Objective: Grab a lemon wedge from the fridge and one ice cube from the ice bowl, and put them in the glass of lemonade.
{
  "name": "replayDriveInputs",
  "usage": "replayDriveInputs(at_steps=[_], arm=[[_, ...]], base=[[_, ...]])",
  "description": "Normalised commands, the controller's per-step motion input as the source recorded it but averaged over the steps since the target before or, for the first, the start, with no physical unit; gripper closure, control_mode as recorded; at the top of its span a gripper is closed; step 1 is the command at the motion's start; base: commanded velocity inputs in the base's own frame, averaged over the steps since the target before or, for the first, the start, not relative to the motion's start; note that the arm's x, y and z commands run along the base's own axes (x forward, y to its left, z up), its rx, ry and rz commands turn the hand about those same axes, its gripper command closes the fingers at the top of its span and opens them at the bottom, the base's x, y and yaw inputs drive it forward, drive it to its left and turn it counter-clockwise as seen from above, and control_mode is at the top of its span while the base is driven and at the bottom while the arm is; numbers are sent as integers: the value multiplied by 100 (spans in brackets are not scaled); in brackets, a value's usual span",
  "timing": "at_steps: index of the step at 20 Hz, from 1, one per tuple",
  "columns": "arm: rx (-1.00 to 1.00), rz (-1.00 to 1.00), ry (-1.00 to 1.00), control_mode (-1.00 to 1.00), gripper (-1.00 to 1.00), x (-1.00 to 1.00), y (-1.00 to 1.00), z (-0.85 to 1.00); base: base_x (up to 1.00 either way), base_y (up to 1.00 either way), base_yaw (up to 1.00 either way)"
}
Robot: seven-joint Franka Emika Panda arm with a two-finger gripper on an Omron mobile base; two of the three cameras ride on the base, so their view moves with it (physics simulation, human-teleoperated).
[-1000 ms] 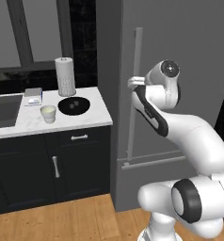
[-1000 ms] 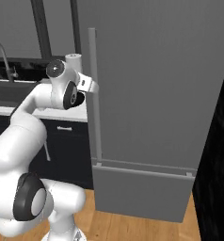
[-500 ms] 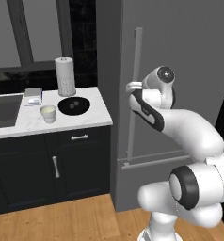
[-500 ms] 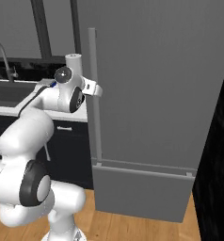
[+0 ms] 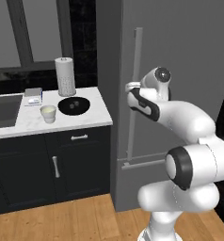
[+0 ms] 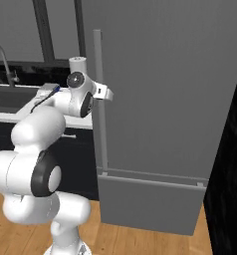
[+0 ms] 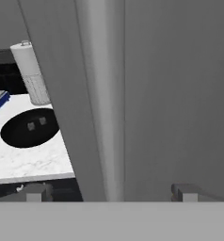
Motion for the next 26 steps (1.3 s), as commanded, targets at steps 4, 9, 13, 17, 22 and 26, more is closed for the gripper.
replayDriveInputs(at_steps=[4, 9, 13, 17, 22, 26], arm=[[-6, 0, 9, -100, -100, 23, 0, 2], [0, 0, 2, -100, -100, 23, 0, 0], [0, 0, 0, -100, -100, 21, 0, -4], [0, 0, 0, -100, -100, 36, 0, -14], [0, 0, 0, -100, -100, 37, 0, 0], [0, 0, 0, -100, -100, 32, 0, -3]], base=[[0, 0, 0], [0, 0, 0], [0, 0, 0], [0, 0, 0], [0, 0, 0], [0, 0, 0]])
